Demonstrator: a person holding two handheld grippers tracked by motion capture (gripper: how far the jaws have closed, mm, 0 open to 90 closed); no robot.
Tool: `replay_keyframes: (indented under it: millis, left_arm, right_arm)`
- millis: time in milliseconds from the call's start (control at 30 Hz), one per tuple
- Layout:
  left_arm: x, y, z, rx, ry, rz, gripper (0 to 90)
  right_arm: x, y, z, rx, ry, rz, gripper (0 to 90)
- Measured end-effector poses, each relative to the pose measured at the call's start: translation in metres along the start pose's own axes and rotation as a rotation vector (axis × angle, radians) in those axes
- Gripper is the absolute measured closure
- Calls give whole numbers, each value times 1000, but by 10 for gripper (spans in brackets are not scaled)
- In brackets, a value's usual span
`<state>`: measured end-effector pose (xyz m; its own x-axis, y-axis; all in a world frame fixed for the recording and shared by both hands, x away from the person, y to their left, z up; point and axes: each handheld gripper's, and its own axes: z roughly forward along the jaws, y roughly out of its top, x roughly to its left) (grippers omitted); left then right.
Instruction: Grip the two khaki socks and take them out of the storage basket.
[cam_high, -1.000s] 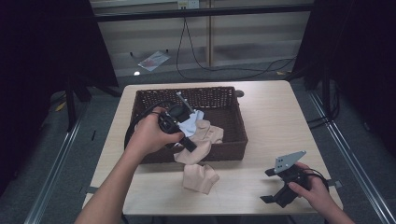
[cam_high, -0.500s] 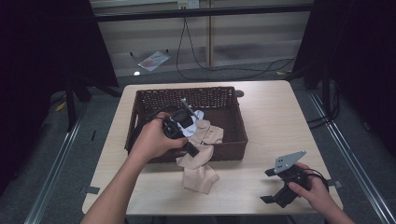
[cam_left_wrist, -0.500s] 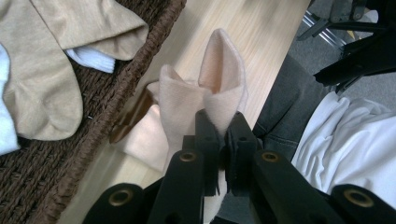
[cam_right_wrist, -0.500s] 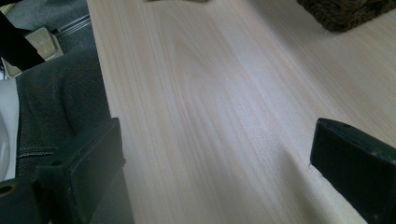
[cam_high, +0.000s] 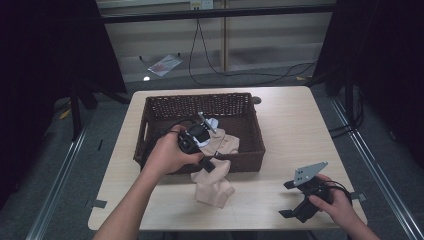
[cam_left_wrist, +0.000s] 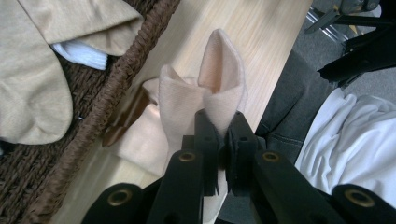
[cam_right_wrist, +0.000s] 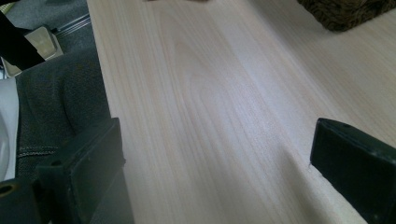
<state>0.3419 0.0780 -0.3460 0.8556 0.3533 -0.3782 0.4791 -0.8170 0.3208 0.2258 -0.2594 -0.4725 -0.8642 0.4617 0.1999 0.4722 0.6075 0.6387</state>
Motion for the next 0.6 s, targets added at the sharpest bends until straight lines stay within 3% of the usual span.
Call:
replay_keyframes:
  millis: [100,400,600]
  left_arm:
    - [1,-1,4,9,3,9,852]
    - [5,-6,19,17,-10,-15,852]
    - [6,-8,26,20,-9,-3,845]
  right_arm:
    - [0,0,0,2,2,0,22]
    - [1,0,0,11,-1,0,22]
    - [1,0,0,12,-1,1,22]
